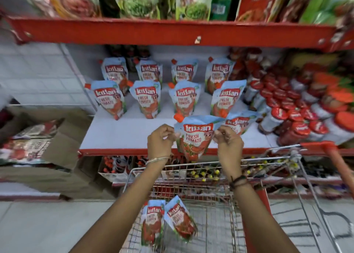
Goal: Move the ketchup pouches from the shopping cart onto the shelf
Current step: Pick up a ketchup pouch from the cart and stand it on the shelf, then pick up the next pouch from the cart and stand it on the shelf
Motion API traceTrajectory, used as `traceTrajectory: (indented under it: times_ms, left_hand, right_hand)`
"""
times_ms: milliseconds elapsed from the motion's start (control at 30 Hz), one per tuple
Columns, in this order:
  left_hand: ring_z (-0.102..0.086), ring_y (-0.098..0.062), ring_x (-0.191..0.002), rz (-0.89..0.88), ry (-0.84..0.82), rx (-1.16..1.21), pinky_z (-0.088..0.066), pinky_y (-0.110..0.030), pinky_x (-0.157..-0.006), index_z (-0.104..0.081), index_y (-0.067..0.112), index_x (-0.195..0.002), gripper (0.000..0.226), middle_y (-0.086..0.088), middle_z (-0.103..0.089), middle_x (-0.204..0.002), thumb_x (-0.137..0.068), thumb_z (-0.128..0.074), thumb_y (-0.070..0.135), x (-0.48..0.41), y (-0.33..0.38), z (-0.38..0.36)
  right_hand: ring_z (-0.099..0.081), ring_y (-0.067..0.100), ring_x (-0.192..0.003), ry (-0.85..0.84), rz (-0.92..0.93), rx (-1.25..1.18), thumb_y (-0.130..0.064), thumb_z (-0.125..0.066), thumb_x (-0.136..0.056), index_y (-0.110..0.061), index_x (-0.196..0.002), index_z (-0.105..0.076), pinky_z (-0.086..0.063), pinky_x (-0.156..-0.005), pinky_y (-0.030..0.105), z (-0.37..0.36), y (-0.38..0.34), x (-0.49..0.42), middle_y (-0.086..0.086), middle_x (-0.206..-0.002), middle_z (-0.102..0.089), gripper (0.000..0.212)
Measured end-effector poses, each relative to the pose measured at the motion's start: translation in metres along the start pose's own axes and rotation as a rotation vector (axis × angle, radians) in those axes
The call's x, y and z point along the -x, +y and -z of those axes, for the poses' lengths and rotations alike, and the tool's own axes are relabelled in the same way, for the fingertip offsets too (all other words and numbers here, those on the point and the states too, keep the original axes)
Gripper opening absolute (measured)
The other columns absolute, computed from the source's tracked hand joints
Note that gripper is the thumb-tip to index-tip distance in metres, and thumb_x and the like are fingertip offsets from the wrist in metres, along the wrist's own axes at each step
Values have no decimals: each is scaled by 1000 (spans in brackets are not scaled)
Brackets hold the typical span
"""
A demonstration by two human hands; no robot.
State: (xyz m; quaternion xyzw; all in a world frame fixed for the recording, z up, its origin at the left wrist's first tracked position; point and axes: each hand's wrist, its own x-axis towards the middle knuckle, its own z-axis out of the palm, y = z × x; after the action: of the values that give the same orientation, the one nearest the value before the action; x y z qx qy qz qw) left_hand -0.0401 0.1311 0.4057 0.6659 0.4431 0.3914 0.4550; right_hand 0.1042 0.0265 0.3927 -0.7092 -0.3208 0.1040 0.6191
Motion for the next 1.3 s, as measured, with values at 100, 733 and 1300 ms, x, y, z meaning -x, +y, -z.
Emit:
traceTrajectory:
  times_ms: [100, 733, 1300]
  left_hand:
    - [-60, -19, -57, -6, 36, -10, -54, -37, -64, -53, 23, -58, 26, -11, -64, -63, -71, -72, 11, -25, 5, 1]
    - [-62, -23, -71, 139, -80, -12, -61, -41, -54, -52, 18, -61, 23, -10, -63, -78, -75, -68, 10, -43, -36, -18]
    - [-58, -8, -78, 154, -37, -99, -46, -8, -64, -56, 9, -102, 16, 1, -61, -90, -87, -55, 12, 56, -146, -6]
  right_hand:
    - [-63, 35, -87, 54, -47, -29, -8, -50, -92, -9, -89, -62, -55, -85, 56, -25, -1, -19, 13, -85, -64, 12]
    - [-60, 25, -79, 197, -153, 57, -6, -48, -91, -3, -94, -65, -51, -74, 39, -64, 48, -26, 8, -82, -63, 17]
    - [-57, 20, -79, -14, -329, 160, -23, -53, -92, -6, -113, -56, -49, -69, 27, -40, 110, 102, 8, -93, -62, 27]
